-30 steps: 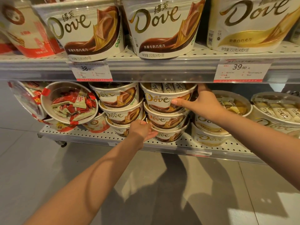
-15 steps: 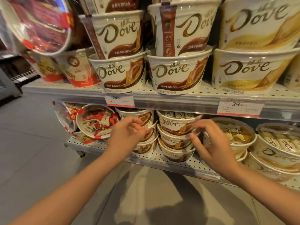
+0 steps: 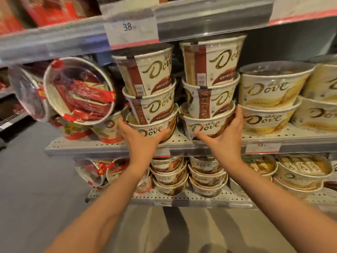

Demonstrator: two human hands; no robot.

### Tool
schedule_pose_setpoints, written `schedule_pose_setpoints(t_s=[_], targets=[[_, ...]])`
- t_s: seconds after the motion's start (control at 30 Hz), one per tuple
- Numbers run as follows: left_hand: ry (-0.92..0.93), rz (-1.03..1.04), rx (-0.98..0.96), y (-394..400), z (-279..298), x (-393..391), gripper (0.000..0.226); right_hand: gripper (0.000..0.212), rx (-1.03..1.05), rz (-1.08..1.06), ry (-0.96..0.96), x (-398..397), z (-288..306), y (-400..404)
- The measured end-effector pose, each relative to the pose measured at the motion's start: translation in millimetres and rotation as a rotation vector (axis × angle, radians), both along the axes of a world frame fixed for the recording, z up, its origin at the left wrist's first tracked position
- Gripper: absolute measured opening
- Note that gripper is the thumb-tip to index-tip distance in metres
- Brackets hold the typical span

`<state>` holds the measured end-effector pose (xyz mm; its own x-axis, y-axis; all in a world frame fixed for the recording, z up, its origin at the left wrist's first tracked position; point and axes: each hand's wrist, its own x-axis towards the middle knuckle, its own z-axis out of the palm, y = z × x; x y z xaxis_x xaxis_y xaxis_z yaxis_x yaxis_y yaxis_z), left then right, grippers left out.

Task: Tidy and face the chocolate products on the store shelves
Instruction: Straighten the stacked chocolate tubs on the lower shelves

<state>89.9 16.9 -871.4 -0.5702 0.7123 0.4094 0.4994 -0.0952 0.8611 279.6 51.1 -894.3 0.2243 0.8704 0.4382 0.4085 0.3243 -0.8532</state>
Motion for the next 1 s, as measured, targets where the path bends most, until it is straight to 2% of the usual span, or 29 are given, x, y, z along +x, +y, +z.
schedule_pose_setpoints(t_s=[0.13, 0.2, 0.33, 0.47, 0.6, 0.7, 0.83, 0.9, 1.0], targets=[[-0.053, -0.063, 0.003, 7.7, -0.6, -9.4, 0.138, 0.142, -0.05, 0.009, 0.032, -9.3, -4.5, 10.0], [-0.098, -0.08, -0.002, 8.5, -3.0, -14.4, 0.133, 0.144, -0.091, 0.004, 0.032, -11.3, -5.4, 8.7], [-0.17, -0.093, -0.015, 11.2, -7.5, -20.8, 0.121, 0.14, -0.191, -0.043, 0.056, -12.7, -5.5, 5.9], [-0.191, -0.111, 0.013, 16.3, -15.2, -25.3, 0.119, 0.138, -0.203, -0.036, 0.066, -13.9, -2.3, 5.7], [-0.179, -0.14, 0.031, 20.4, -22.2, -26.8, 0.119, 0.125, -0.178, -0.015, 0.089, -14.0, 1.6, 6.4], [-0.17, -0.162, 0.055, 23.6, -26.3, -26.2, 0.12, 0.131, -0.211, -0.017, 0.11, -12.0, 2.0, 8.8], [-0.124, -0.193, 0.048, 24.8, -32.1, -23.6, 0.131, 0.125, -0.198, -0.03, 0.045, -7.3, -2.9, 14.5], [-0.058, -0.168, 0.013, 26.0, -33.2, -22.0, 0.141, 0.123, -0.196, -0.05, 0.042, -7.7, -7.0, 16.1], [-0.026, -0.113, -0.01, 27.0, -31.3, -20.8, 0.144, 0.127, -0.208, -0.068, 0.062, -12.0, -9.8, 16.7]])
